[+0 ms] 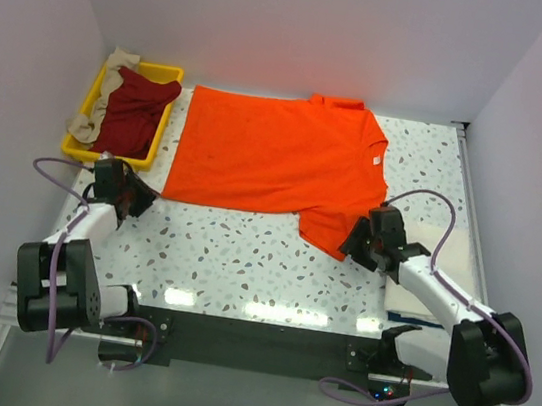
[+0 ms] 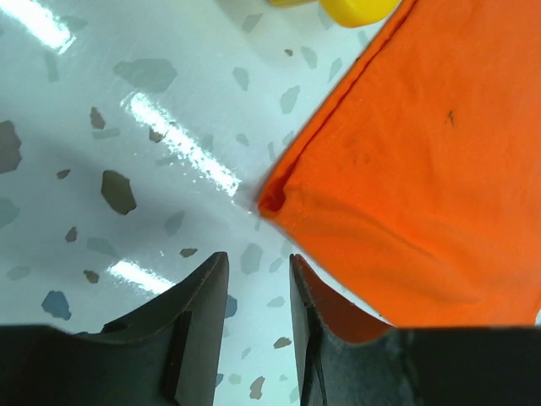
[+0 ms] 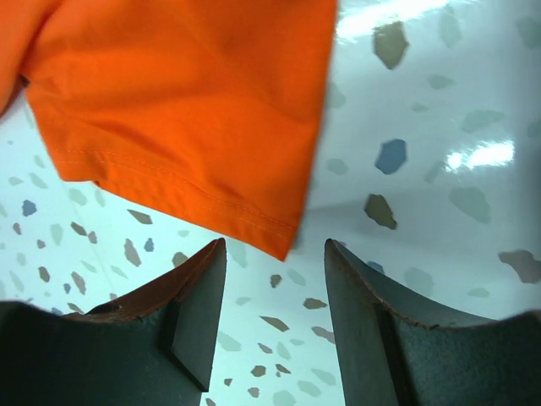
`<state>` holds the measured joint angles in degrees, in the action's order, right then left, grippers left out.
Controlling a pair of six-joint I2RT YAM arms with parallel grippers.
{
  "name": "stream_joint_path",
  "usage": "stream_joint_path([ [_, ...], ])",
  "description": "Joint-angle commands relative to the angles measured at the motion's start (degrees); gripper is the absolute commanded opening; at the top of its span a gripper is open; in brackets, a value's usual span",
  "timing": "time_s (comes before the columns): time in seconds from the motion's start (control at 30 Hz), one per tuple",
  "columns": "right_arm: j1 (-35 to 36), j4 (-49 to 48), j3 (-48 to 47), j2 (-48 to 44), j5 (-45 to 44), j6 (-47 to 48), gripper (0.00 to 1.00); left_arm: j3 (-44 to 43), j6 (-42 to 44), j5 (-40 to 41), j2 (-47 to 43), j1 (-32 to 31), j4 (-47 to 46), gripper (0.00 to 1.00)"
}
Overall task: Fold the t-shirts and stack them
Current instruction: Flatten the tshirt out
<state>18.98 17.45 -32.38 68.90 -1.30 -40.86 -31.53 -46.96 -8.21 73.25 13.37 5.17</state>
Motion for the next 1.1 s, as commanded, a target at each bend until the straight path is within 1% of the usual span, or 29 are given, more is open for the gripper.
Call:
stream_joint_path([
  [0.0, 0.3, -0.8, 1.6, -3.5, -5.2, -1.6, 0.54, 2.5, -0.1, 2.3, -3.4, -0.3, -1.3, 0.4],
  [0.1, 0.4, -1.7, 2.1, -1.1, -5.7, -1.1, 0.54, 3.7, -0.6, 2.2, -4.7, -1.1, -2.4, 0.41],
  [0.17, 0.6, -3.6, 1.9, 0.6, -4.9, -1.4, 0.53, 3.8, -0.7, 3.5, -5.3, -2.4, -2.6, 0.42],
  [0.23, 1.8, -4.8, 1.2, 2.9, -4.6, -1.8, 0.53, 4.0, -0.6, 3.9, -5.4, -3.0, -3.0, 0.42],
  [0.3, 3.4, -4.8, 0.7, 4.0, -6.3, -2.5, 0.53, 4.1, -0.4, 4.4, -5.3, -3.7, -3.1, 0.42],
  [0.4, 4.8, -5.2, 0.6, 5.8, -7.3, -3.2, 0.49, 4.3, -0.2, 5.8, -5.3, -4.8, -3.4, 0.42],
  [0.47, 5.4, -5.8, 0.7, 6.9, -7.4, -3.5, 0.44, 4.2, -0.2, 7.3, -5.1, -5.8, -3.3, 0.42],
  [0.5, 5.5, -5.9, 0.7, 7.0, -7.4, -3.6, 0.4, 4.4, -0.3, 7.9, -5.1, -6.2, -3.4, 0.43],
  [0.53, 5.5, -5.9, 0.8, 7.2, -7.5, -3.7, 0.26, 4.3, -0.3, 8.0, -5.0, -6.7, -3.6, 0.43],
  [0.6, 5.5, -4.9, 0.5, 6.6, -7.6, -3.5, 0.13, 4.1, -0.6, 9.7, -4.5, -7.2, -3.6, 0.43],
  [0.63, 5.5, -3.8, 0.6, 6.0, -7.8, -3.3, 0.04, 4.2, -0.6, 10.4, -4.5, -7.5, -3.7, 0.43],
  [0.67, 5.5, -3.0, 0.4, 5.2, -8.1, -2.9, 0.02, 4.3, -0.7, 10.4, -4.3, -7.5, -3.9, 0.43],
  [0.7, 5.5, -1.0, 0.4, 3.1, -8.9, -2.6, 0.0, 4.3, -0.8, 10.5, -4.2, -7.5, -4.3, 0.43],
  [0.93, 5.5, 8.3, 0.0, -7.3, -8.8, -0.2, 0.0, 4.8, -1.7, 10.4, -2.0, -7.7, -9.7, 0.43],
  [1.07, 5.5, 11.9, 0.0, -10.9, -8.5, 0.8, 0.0, 5.1, -1.8, 10.4, -0.7, -7.7, -11.5, 0.44],
])
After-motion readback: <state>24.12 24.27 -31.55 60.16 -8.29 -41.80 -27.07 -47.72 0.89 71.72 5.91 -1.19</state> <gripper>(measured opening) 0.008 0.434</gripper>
